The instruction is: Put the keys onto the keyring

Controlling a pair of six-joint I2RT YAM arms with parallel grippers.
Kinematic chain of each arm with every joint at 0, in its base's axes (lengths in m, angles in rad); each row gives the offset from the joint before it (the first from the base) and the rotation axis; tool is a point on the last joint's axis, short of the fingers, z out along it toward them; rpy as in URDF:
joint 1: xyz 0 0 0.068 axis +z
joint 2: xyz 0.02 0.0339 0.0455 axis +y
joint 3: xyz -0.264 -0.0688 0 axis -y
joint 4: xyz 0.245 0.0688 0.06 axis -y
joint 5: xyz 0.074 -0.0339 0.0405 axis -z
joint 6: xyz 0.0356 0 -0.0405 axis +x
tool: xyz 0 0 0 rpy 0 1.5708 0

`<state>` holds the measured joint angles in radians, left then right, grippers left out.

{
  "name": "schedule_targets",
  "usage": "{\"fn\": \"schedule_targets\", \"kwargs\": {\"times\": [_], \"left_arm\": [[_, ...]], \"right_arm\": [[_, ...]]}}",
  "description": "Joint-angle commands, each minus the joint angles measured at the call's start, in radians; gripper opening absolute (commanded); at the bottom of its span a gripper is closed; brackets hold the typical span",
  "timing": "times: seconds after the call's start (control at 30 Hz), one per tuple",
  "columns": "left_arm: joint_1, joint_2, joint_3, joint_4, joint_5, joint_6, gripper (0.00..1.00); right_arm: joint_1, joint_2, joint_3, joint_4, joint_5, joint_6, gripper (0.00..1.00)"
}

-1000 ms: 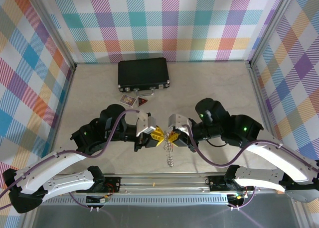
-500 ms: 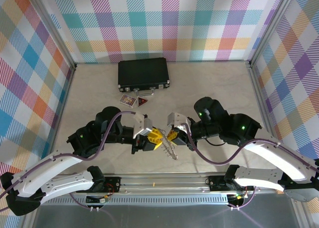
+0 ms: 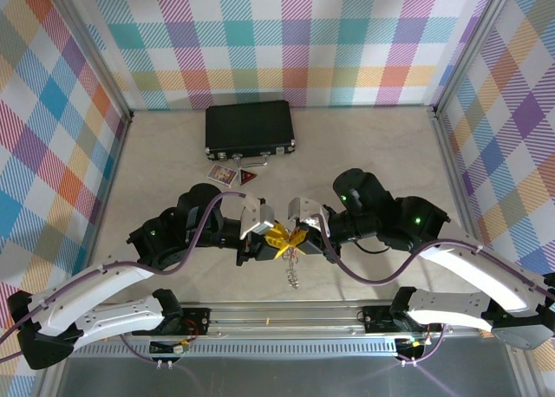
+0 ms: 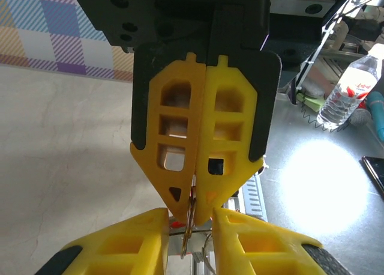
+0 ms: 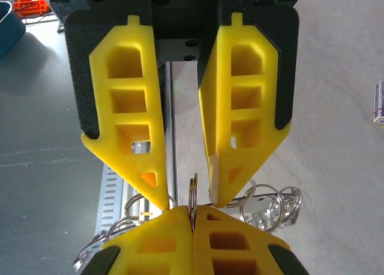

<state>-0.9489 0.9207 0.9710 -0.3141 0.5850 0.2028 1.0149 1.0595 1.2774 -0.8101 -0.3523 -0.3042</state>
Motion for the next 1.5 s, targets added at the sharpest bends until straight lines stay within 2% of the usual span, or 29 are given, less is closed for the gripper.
{"fn": "schedule_targets", "kwargs": {"times": [0.0,0.27,0.37,0.47,0.57,0.67,0.93,1.03,1.13,1.23,1.37,1.47], "left_arm": [[-0.008,-0.010,0.004,0.024,-0.004,0.015,0.26],[-0.010,-0.011,0.003,0.024,-0.002,0.017,0.00],[-0.010,-0.024,0.002,0.027,0.002,0.010,0.00],[-0.010,-0.038,-0.011,0.112,0.018,-0.015,0.00],[-0.010,-0.054,-0.026,0.202,0.045,-0.057,0.00],[-0.011,-0.072,-0.054,0.330,0.090,-0.124,0.00],[-0.011,-0.102,-0.104,0.511,0.137,-0.220,0.00],[-0.011,-0.096,-0.116,0.567,0.146,-0.246,0.00],[-0.011,-0.089,-0.119,0.586,0.148,-0.254,0.00],[-0.011,-0.088,-0.111,0.553,0.130,-0.240,0.00],[-0.011,-0.091,-0.068,0.339,0.026,-0.117,0.00],[-0.011,-0.068,-0.013,0.138,-0.036,-0.013,0.12]], "right_arm": [[0.006,-0.009,0.016,0.037,-0.036,-0.006,0.00],[0.005,-0.019,0.019,0.038,-0.045,-0.006,0.00],[0.006,-0.028,0.016,0.045,-0.049,-0.003,0.00],[0.006,-0.043,0.006,0.067,-0.053,0.008,0.00],[0.006,-0.057,-0.013,0.098,-0.046,0.019,0.21],[0.005,-0.072,-0.031,0.135,-0.049,0.035,0.26],[0.007,-0.119,-0.077,0.228,-0.044,0.056,0.21],[0.005,-0.128,-0.082,0.239,-0.046,0.055,0.15],[0.006,-0.141,-0.088,0.248,-0.045,0.050,0.05],[0.007,-0.149,-0.087,0.242,-0.034,0.038,0.00],[0.005,-0.134,-0.054,0.175,0.007,0.002,0.00],[0.006,-0.087,0.007,0.072,0.045,-0.036,0.00]]}}
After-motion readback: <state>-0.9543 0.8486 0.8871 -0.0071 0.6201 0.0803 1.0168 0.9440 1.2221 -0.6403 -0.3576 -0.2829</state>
